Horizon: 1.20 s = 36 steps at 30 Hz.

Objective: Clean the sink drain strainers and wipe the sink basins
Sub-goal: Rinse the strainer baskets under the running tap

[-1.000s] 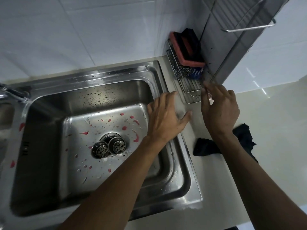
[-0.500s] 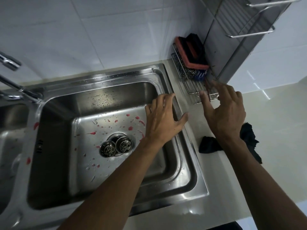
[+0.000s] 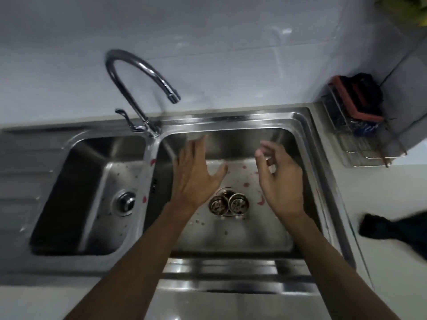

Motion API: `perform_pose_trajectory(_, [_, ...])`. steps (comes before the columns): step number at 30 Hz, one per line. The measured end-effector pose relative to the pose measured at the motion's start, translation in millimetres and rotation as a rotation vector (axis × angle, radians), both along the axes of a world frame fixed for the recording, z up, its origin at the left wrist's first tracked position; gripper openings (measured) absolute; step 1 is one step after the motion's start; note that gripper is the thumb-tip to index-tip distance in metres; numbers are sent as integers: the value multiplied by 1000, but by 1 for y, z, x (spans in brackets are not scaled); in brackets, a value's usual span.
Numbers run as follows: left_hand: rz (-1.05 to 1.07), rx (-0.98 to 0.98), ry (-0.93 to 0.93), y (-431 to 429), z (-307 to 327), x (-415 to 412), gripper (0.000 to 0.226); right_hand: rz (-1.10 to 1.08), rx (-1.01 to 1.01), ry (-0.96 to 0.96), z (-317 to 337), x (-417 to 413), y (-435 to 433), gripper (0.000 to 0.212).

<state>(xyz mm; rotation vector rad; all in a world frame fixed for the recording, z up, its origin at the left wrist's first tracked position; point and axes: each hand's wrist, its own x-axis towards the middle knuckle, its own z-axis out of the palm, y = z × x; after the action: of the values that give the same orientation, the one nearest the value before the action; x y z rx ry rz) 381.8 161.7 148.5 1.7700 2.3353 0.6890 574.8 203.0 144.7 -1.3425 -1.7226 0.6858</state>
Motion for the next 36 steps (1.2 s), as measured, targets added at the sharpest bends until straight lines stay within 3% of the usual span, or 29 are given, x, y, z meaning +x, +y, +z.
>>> perform_pose_trajectory(3, [115,-7,5,-32,13,-67,83,90,-292,271,-2,-66,-14,28])
perform_pose_trajectory(7, [172,16,104,-56,24,-145,78,201,-719,780,7,-153,-24,27])
perform_pose_trajectory(11, [125,-67,200,-37,29,-204,90,343,-910,1037,9,-224,-17,41])
perform_pose_trajectory(14, [-7,-155,309,-7,23,-229,99,276,-1039,1211,7,-267,1,45])
perform_pose_trajectory(18, [-71,-253,405,30,11,-252,94,128,-1119,1258,-2,-304,26,46])
perform_pose_trajectory(22, [-108,-192,467,46,0,-270,80,50,-1114,1304,-9,-318,44,52])
perform_pose_trajectory(30, [-108,-187,449,76,-10,-295,74,24,-1095,1401,-19,-329,51,54])
perform_pose_trajectory(34, [-62,-118,362,73,-10,-286,80,76,-1029,1321,-22,-317,47,41])
perform_pose_trajectory(36, [7,-17,271,53,-16,-271,80,115,-958,1148,-25,-297,35,28])
